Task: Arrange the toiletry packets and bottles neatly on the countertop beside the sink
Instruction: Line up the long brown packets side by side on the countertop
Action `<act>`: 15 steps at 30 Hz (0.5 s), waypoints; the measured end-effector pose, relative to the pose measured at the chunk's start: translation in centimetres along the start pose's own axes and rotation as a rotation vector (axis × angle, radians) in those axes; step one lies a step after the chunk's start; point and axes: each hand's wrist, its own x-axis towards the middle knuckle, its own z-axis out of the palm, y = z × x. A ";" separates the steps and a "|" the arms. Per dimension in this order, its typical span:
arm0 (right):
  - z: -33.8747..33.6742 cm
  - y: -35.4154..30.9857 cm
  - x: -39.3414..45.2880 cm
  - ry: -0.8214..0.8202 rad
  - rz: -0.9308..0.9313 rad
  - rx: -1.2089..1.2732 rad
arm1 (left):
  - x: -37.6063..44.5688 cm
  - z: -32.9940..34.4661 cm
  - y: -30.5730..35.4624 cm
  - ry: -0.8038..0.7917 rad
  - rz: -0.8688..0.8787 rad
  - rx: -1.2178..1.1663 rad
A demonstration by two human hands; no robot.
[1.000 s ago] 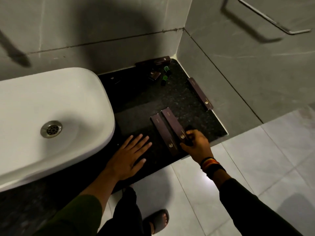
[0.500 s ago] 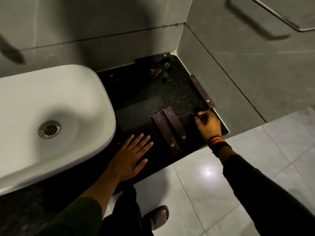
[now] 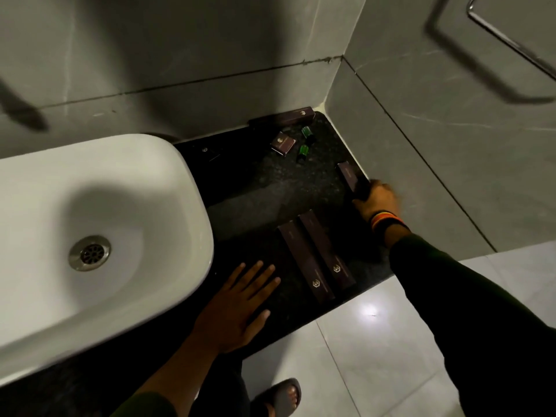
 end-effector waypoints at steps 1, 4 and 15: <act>0.0 0.1 -0.5 -0.031 0.009 0.031 | 0.0 0.0 0.0 0.003 0.001 0.002; -0.2 0.5 -3.3 -0.050 -0.019 0.086 | 0.0 -0.1 0.1 0.021 0.019 0.008; 1.4 4.3 -11.5 -0.137 -0.089 0.167 | 0.2 -0.6 0.4 -0.024 0.012 0.104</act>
